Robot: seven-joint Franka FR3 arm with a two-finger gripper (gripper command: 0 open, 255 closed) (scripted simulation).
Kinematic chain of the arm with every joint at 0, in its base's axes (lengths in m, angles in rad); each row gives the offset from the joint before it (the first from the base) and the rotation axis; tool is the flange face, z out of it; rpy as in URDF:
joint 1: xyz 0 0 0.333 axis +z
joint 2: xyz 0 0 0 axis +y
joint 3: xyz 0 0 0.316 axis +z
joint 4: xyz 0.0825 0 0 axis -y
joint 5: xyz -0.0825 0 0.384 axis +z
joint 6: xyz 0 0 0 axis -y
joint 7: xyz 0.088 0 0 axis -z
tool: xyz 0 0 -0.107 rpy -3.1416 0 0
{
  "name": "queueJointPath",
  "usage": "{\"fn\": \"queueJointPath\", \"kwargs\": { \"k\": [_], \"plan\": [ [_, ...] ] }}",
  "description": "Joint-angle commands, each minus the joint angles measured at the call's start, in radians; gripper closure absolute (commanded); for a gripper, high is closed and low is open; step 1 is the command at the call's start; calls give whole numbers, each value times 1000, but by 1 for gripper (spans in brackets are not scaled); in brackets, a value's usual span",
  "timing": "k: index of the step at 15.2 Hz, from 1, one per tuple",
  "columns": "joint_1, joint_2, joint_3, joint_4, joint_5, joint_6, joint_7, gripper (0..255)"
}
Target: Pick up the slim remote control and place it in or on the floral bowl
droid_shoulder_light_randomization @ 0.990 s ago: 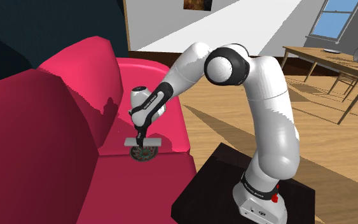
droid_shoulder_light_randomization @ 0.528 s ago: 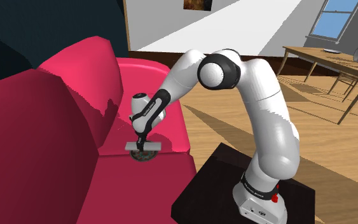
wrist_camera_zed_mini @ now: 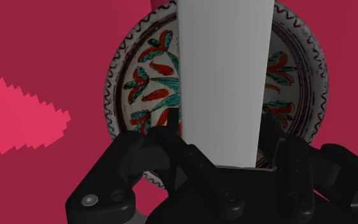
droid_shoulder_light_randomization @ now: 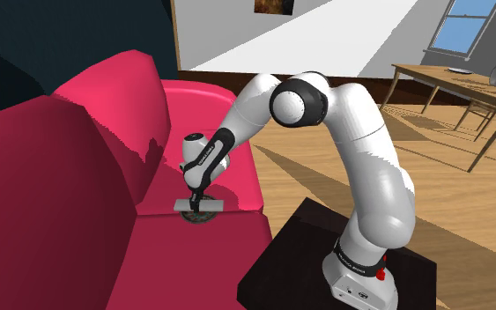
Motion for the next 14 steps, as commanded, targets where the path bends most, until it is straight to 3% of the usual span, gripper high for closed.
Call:
{"fn": "queueJointPath", "kwargs": {
  "k": [1, 2, 3, 8, 12, 14],
  "plan": [
    [0, 0, 0, 0, 0, 0, 0, 255],
    [0, 0, 0, 0, 0, 0, 0, 255],
    [0, 0, 0, 0, 0, 0, 0, 0],
    [0, 0, 0, 0, 0, 0, 0, 0],
    [-7, -109, 7, -25, 7, -83, -5, 0],
    [-7, -109, 7, -26, 7, -83, -5, 0]
  ]
}}
